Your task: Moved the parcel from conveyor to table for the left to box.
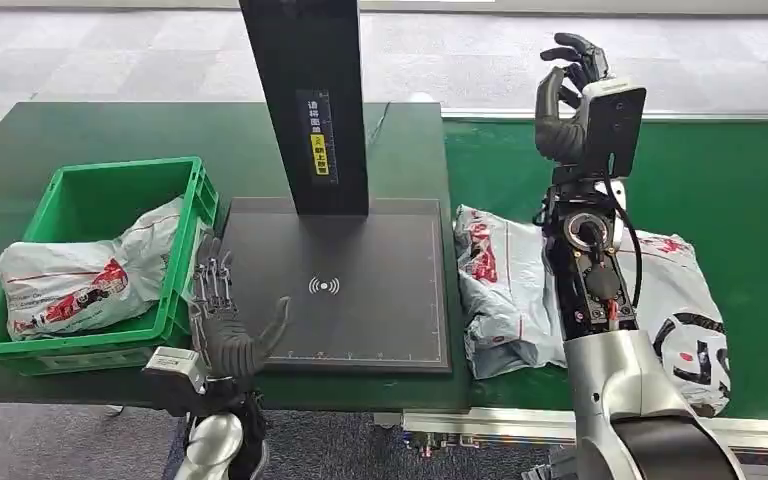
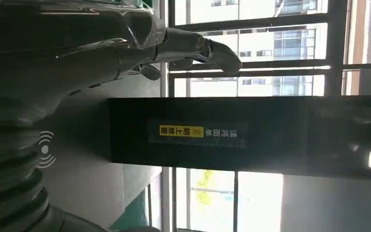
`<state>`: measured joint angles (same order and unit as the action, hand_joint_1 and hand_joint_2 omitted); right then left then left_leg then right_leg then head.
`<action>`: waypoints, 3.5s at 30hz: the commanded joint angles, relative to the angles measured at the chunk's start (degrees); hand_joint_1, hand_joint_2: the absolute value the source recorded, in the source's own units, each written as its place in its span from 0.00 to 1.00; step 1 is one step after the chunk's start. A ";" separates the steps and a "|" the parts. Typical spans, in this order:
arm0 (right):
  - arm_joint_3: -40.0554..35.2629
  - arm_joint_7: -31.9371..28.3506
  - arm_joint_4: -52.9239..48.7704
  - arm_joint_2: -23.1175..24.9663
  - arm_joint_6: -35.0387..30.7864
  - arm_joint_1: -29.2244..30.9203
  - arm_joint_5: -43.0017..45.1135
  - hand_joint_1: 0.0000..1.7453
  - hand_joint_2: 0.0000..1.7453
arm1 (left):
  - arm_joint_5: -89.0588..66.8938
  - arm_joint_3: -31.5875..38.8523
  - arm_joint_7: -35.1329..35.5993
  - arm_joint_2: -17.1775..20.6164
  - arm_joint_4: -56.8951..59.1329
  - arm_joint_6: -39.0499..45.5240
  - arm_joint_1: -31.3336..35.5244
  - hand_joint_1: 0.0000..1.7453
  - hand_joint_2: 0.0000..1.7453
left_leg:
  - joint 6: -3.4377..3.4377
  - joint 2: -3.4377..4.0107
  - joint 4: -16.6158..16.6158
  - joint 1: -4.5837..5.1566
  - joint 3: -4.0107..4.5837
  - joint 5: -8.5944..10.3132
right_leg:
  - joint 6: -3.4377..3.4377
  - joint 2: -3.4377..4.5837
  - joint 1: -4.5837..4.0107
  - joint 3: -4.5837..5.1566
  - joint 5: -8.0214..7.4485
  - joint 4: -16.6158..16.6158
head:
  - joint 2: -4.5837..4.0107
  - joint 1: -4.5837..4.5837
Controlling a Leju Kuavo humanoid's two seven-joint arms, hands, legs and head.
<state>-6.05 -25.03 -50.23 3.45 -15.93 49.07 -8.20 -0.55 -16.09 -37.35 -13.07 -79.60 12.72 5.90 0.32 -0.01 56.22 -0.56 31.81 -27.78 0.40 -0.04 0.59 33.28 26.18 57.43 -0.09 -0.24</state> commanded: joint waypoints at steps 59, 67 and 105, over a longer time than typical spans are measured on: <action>-15.74 37.70 11.29 -7.10 23.63 -19.82 -61.32 1.00 1.00 | -3.15 1.75 7.95 0.57 6.30 -4.16 1.43 0.00 1.00 | 0.03 -0.34 -0.08 -0.02 0.02 0.06 | -0.02 -0.31 -0.03 -0.05 0.03 -0.11 | 0.00 0.07; -14.06 37.01 8.78 -5.92 18.34 -18.05 -60.96 1.00 1.00 | -2.96 2.51 7.80 0.87 4.58 -4.25 0.08 0.00 1.00 | 0.03 -0.13 -0.04 0.02 0.08 0.03 | -0.02 -0.11 0.01 0.06 0.01 -0.04 | 0.00 0.04; -31.83 2.50 12.21 2.98 21.05 -9.53 -41.57 1.00 1.00 | -0.59 2.25 4.40 1.47 11.40 -5.81 5.92 0.00 1.00 | 0.03 -0.15 -0.08 -0.03 0.10 0.08 | -0.02 -0.10 -0.04 0.09 -0.01 -0.05 | 0.00 0.04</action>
<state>-27.99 -20.65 -54.06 4.50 4.87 33.22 -51.52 -1.68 -12.65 -33.05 -13.62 -73.05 6.86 9.73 0.36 -0.29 56.21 -0.60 32.05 -27.69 0.40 -0.26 0.53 33.47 26.20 57.44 -0.09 -0.20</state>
